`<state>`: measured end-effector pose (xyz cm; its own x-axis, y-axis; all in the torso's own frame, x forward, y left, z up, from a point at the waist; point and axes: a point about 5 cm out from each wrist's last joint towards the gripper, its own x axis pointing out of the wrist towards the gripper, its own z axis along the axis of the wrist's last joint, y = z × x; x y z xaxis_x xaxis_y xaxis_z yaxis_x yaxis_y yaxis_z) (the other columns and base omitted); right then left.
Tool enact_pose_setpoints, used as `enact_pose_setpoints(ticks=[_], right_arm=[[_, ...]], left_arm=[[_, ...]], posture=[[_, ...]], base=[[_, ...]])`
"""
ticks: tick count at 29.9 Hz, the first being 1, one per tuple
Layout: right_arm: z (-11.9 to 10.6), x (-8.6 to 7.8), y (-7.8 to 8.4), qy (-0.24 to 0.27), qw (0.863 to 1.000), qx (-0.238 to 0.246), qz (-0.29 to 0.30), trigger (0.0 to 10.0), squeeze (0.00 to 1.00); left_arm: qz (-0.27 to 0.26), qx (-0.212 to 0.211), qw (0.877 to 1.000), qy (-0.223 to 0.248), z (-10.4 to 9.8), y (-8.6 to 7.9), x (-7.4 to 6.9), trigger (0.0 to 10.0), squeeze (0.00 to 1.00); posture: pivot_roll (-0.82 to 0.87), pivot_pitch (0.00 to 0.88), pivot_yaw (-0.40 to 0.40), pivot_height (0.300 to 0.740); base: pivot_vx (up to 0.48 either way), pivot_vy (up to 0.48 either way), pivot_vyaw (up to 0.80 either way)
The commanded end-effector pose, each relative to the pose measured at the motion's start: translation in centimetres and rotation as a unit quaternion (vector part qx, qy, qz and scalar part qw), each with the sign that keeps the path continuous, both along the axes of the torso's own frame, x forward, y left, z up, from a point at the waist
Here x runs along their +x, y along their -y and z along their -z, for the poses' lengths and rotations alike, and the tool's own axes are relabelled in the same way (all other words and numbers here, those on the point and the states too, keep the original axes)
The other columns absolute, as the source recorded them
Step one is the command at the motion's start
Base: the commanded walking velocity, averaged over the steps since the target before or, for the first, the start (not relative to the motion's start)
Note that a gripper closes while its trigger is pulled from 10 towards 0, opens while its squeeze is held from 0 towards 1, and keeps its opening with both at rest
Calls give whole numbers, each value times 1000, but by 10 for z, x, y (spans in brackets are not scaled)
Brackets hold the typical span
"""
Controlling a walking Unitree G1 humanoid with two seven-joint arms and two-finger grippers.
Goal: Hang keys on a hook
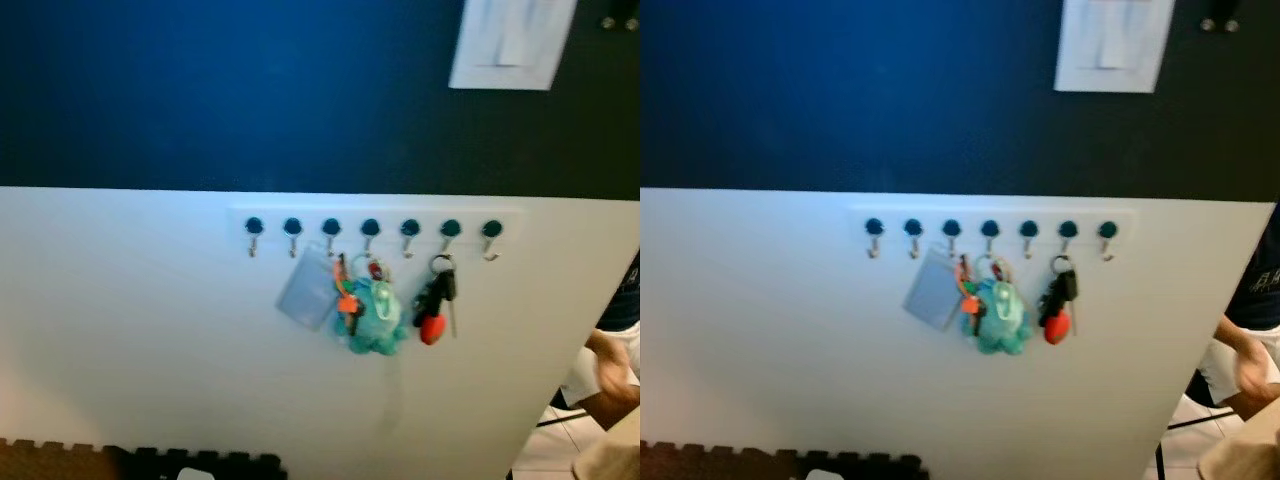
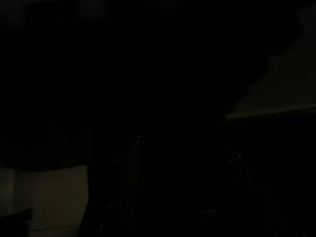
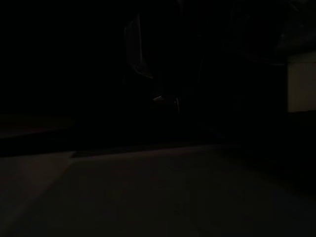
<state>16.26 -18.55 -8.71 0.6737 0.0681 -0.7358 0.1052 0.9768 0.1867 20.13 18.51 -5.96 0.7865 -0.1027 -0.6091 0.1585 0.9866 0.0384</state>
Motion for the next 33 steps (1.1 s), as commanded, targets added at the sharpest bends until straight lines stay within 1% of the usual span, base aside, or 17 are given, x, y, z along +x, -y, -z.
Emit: enact_pose_setpoints(ticks=[1,12,20,24,28,33], right_arm=[[0,-1,1,-2,1000,-2,-2,10000,0],[0,-1,1,-1,1000,-1,-1,10000,0],[1,-2,0,-3,1000,1,2,10000,0],[2,-4,2,-5,1000,1,4,10000,0],[2,-5,4,-5,1000,1,6,10000,0],[1,-3,3,-4,1000,0,6,10000,0]], left_arm=[[-1,2,1000,-2,1,-3,-2,10000,0],[2,3,1000,1,0,-3,-2,10000,0],[11,7,1000,16,-3,-4,0,10000,0],[34,5,999,22,-4,2,0,10000,0],[36,1,999,23,-4,5,0,10000,0],[40,0,999,26,-5,6,2,10000,0]], posture=[[77,0,-15,740],[78,0,-16,740],[78,0,-15,740],[76,0,-17,740],[76,0,-19,740],[75,0,-20,740]], base=[[0,330,0],[0,333,0],[0,0,0],[0,0,0],[0,-386,0],[0,-480,0]])
